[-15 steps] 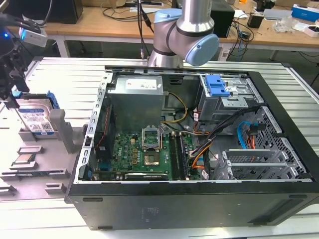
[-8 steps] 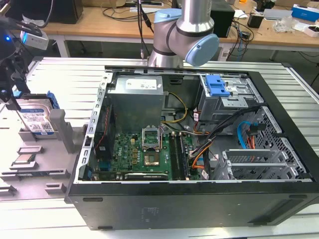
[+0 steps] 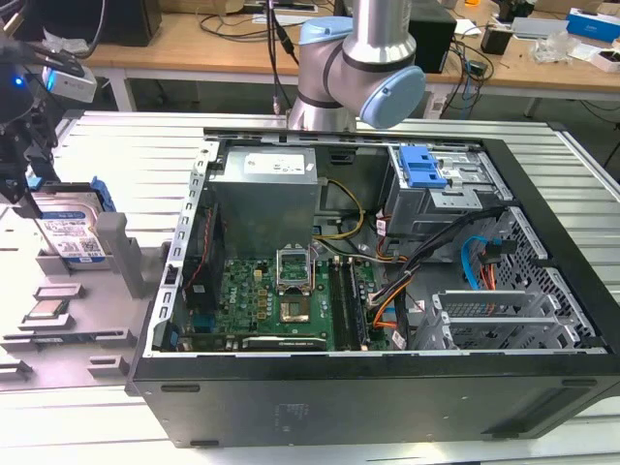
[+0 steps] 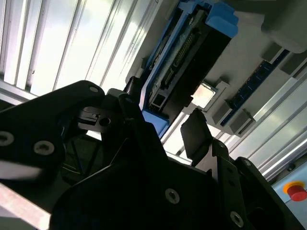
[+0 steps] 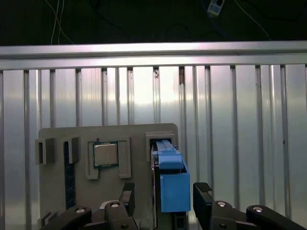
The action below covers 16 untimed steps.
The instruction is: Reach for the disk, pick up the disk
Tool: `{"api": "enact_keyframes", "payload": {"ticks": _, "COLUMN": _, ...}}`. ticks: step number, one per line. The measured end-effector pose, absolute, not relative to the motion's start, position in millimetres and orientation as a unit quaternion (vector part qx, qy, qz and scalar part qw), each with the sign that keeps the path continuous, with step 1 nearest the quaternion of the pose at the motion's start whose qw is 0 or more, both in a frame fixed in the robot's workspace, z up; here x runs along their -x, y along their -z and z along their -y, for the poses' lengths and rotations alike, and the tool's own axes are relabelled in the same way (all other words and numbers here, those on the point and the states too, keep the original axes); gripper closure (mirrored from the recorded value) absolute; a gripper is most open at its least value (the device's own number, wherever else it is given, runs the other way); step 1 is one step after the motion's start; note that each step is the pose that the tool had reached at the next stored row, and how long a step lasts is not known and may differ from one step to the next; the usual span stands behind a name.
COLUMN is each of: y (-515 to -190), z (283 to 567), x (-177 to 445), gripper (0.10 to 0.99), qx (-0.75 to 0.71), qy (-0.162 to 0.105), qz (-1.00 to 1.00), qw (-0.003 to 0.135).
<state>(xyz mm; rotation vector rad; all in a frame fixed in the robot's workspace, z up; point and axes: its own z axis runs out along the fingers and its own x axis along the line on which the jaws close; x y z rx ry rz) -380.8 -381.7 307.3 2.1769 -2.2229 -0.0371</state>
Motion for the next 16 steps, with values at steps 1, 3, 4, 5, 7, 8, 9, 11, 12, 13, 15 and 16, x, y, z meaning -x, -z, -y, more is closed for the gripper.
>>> {"api": "enact_keyframes", "payload": {"ticks": 1, "y": -306, "z": 381, "x": 381, "gripper": 0.482, "qx": -0.701, "qy": 0.012, "qz": 0.713, "qw": 0.015}}
{"api": "enact_keyframes", "payload": {"ticks": 3, "y": -304, "z": 380, "x": 382, "gripper": 0.482, "qx": -0.704, "qy": 0.012, "qz": 0.710, "qw": 0.015}}
{"api": "enact_keyframes", "payload": {"ticks": 4, "y": -303, "z": 378, "x": 383, "gripper": 0.482, "qx": -0.708, "qy": 0.012, "qz": 0.706, "qw": 0.015}}
{"api": "enact_keyframes", "payload": {"ticks": 5, "y": -302, "z": 377, "x": 384, "gripper": 0.482, "qx": -0.711, "qy": 0.012, "qz": 0.703, "qw": 0.015}}
{"api": "enact_keyframes", "payload": {"ticks": 7, "y": -298, "z": 376, "x": 386, "gripper": 0.482, "qx": -0.714, "qy": 0.012, "qz": 0.700, "qw": 0.015}}
{"api": "enact_keyframes", "payload": {"ticks": 8, "y": -296, "z": 375, "x": 387, "gripper": 0.482, "qx": -0.715, "qy": 0.012, "qz": 0.699, "qw": 0.015}}
{"api": "enact_keyframes", "payload": {"ticks": 9, "y": -295, "z": 375, "x": 387, "gripper": 0.482, "qx": -0.715, "qy": 0.012, "qz": 0.699, "qw": 0.015}}
{"api": "enact_keyframes", "payload": {"ticks": 11, "y": -292, "z": 375, "x": 388, "gripper": 0.482, "qx": -0.716, "qy": 0.012, "qz": 0.697, "qw": 0.015}}
{"api": "enact_keyframes", "payload": {"ticks": 12, "y": -291, "z": 375, "x": 388, "gripper": 0.482, "qx": -0.717, "qy": 0.012, "qz": 0.697, "qw": 0.015}}
{"api": "enact_keyframes", "payload": {"ticks": 13, "y": -291, "z": 375, "x": 388, "gripper": 0.482, "qx": -0.717, "qy": 0.012, "qz": 0.697, "qw": 0.015}}
{"api": "enact_keyframes", "payload": {"ticks": 15, "y": -291, "z": 375, "x": 388, "gripper": 0.482, "qx": -0.717, "qy": 0.012, "qz": 0.697, "qw": 0.015}}
{"api": "enact_keyframes", "payload": {"ticks": 16, "y": -291, "z": 375, "x": 388, "gripper": 0.482, "qx": -0.717, "qy": 0.012, "qz": 0.696, "qw": 0.015}}
